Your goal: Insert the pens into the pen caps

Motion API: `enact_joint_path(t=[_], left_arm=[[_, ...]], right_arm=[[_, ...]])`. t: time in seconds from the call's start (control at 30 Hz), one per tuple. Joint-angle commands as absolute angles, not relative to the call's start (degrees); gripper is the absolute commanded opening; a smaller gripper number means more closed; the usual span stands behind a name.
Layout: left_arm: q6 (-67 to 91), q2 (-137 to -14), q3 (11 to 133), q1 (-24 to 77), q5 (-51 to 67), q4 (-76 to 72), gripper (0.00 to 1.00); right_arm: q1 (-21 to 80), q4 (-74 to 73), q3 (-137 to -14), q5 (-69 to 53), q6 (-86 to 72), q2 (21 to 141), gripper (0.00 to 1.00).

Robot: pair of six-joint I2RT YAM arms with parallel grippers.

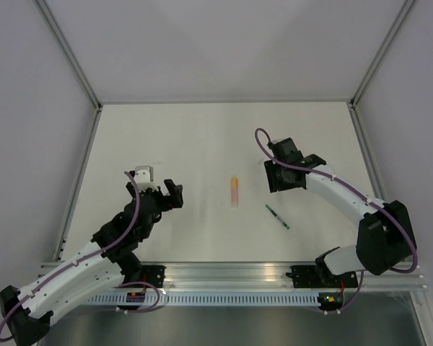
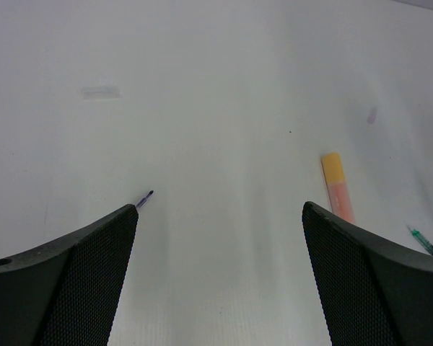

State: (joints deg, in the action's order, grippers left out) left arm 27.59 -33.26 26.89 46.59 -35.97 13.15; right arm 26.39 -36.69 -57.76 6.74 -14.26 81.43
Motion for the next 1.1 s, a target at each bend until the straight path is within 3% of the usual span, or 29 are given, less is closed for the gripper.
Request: enact_joint_path(t=[0.0,0.43,0.77,0.87,1.07], left_arm=[[27.4,-31.1,26.3,46.4,-37.4,11.1,1.00],[27.7,-27.5,25.2,46.4,-38.4,11.5,1.00],[27.6,-25.8,24.5,46.4,-38.5,11.2,1.00],[27.5,-26.0,24.7,46.4,-38.7,11.2,1.00],[27.3,-25.8,24.4,46.4,-37.7,10.7,1.00]], right_arm=[[26.8,-42.2,-58.4,3.2,-12.8,82.3,0.52],[26.6,-40.1,-53.1,0.2,-15.2,91.3,0.52],[26.9,-35.8,-47.5,0.2,-16.9,89.3,0.48],[27.2,-35.7,-47.1,0.5,-17.4,88.3,0.41],[27.4,-34.2,-47.2,0.4,-19.3,89.6,0.10]])
